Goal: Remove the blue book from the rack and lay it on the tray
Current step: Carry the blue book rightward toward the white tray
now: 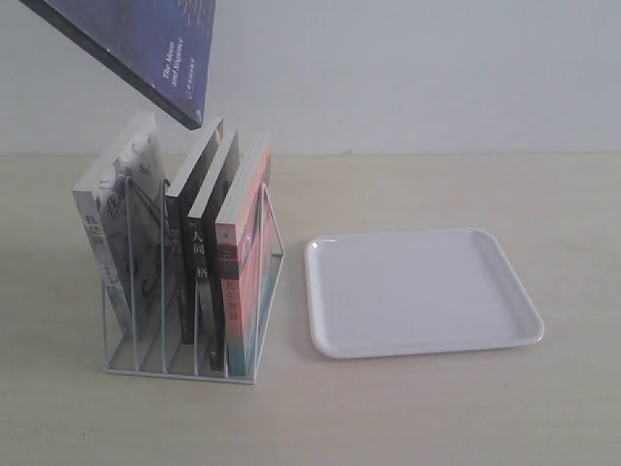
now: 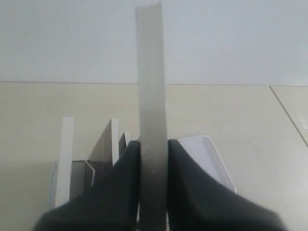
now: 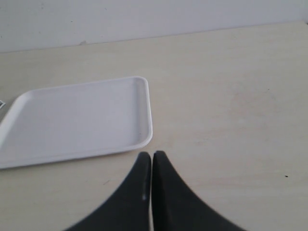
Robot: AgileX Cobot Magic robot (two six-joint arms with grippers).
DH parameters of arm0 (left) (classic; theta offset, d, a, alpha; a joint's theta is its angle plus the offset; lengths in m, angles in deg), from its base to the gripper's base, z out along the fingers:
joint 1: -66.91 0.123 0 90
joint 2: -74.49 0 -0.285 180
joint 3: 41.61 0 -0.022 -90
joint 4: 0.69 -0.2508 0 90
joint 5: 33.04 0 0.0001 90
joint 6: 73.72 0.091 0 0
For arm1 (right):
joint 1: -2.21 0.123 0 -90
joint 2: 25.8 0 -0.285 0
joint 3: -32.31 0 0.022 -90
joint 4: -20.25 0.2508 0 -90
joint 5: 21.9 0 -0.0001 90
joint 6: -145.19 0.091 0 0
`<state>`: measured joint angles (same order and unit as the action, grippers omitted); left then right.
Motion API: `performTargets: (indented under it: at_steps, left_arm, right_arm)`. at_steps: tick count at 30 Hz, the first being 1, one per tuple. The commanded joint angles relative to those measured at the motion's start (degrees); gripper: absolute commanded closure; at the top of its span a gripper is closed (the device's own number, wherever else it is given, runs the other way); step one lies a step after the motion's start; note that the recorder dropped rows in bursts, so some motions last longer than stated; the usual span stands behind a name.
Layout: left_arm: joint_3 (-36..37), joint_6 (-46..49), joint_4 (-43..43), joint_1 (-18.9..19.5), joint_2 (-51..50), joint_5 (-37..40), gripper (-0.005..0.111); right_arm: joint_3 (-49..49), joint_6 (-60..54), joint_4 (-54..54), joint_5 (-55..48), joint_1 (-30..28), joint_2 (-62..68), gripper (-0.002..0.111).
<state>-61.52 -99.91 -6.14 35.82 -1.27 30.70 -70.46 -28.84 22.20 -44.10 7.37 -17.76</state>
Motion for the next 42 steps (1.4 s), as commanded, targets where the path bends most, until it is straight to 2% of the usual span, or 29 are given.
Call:
performTargets:
  at_steps: [1,6,15,20,25,28,31,34,38,42]
  left_arm:
    - [-0.09,-0.28,1.63,0.16,2.19,-3.7,0.098]
    - [1.25,-0.28,3.8,0.16,4.72,-4.81,0.098]
    - [10.89,-0.55,6.08,0.16,8.81,-13.57,0.098]
    - [16.71,5.09,20.19,0.16,7.42,-25.45,0.098]
    - [24.58,5.44,25.96,0.16,3.44,-34.92,0.098]
    - [28.98,14.9,39.62,0.16,0.33,-40.78,0.098]
    - [30.26,26.85,54.78,0.16,-3.64,-41.66,0.098]
    - [30.26,36.1,64.51,-0.09,-6.96,-42.15,0.098]
    - [30.26,42.93,73.47,-0.3,-11.27,-42.77,0.098]
    - [30.26,46.62,78.6,-0.3,-15.68,-43.05,0.098]
  right_arm:
    - [-0.01,-0.53,-0.13,0.46,0.01,-0.26,0.108]
    - [-0.01,-0.53,-0.13,0.46,0.01,-0.26,0.108]
    - [-0.01,-0.53,-0.13,0.46,0.01,-0.26,0.108]
    - [-0.01,-0.53,-0.13,0.46,0.01,-0.26,0.108]
    - [-0.01,-0.53,-0.13,0.46,0.01,-0.26,0.108]
    - [-0.01,-0.53,-0.13,0.46,0.01,-0.26,0.108]
    - [-0.01,-0.53,-0.13,0.46,0.01,-0.26,0.108]
    - [-0.01,-0.53,-0.13,0.46,0.01,-0.26,0.108]
    - [-0.01,-0.53,-0.13,0.46,0.01,-0.26,0.108]
    - [-0.01,-0.53,-0.13,0.46,0.01,-0.26,0.108]
